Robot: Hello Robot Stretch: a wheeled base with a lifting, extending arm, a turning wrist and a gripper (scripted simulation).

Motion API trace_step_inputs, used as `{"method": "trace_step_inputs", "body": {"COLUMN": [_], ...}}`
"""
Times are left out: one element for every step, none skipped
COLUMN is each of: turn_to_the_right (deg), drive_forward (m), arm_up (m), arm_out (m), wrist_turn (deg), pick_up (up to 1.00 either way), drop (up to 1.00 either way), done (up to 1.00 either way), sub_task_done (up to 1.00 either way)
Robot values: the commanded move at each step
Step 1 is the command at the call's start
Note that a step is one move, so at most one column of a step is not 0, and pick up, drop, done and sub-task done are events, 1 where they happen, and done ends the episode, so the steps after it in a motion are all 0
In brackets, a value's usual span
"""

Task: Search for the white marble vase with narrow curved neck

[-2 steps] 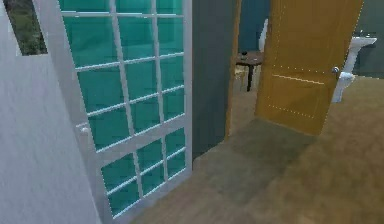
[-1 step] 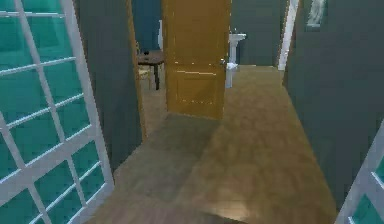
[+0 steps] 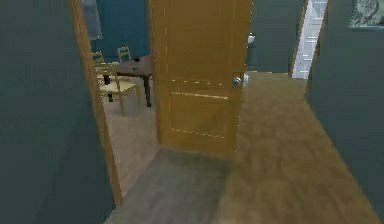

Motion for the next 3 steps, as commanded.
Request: {"method": "trace_step_inputs", "body": {"turn_to_the_right": [0.0,9.0,0.0], "drive_forward": [1.0,0.0,0.2], "arm_up": [0.0,0.0,0.0], "arm_out": [0.0,0.0,0.0], "wrist_turn": [0.0,0.0,0.0], "pick_up": [0.0,0.0,0.0], "drop": [0.0,0.0,0.0], "done": [0.0,0.0,0.0], "sub_task_done": [0.0,0.0,0.0]}}
